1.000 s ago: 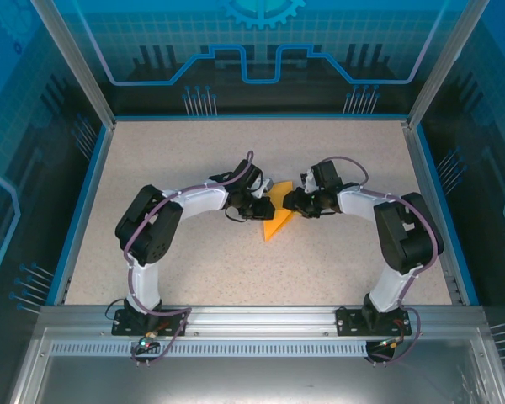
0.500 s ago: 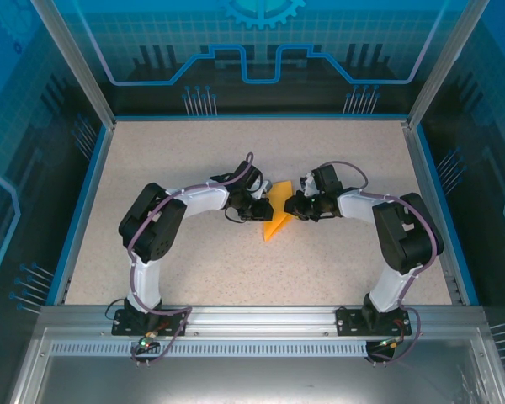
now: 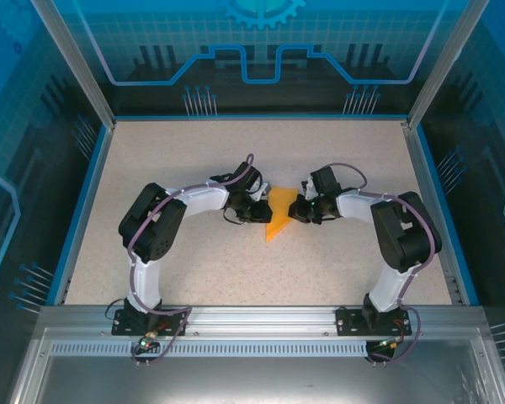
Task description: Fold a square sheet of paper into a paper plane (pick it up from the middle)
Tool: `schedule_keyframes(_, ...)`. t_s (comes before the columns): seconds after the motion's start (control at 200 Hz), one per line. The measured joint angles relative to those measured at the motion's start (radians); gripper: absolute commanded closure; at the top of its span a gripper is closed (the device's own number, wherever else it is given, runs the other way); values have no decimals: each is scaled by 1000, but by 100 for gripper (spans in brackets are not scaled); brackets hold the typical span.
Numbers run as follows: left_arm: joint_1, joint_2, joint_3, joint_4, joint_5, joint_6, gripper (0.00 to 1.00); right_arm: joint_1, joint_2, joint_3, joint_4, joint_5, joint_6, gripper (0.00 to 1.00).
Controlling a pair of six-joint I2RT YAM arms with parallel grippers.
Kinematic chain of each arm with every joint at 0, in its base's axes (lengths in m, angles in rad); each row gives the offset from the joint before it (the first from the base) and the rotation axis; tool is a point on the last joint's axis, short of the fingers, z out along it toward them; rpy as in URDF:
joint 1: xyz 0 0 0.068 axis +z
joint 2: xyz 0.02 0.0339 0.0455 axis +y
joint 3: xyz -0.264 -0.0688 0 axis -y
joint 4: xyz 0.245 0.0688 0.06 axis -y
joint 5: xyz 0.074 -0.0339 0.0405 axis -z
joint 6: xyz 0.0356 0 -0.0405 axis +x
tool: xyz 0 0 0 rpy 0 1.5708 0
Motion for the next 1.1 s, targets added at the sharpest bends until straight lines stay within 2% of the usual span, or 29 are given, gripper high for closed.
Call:
schedule_keyframes(0.38,0,7,12,-5,-1,6,87,0,2,3,-4,2,0,93)
schedule_keyframes(0.655,0,40,27,-13,-41,26,90,3,2,7,-3,-1,0,92)
schedule_keyframes(0.83,0,47,34,-21,-50,35,90,6,2,7,-3,-2,0,88)
schedule_keyframes(0.935,0,51,40,-26,-50,44,90,6,2,7,-3,-9,0,82)
schedule_keyframes(1.1,0,52,40,-26,-50,48,90,14,-5,6,-3,-18,1,82)
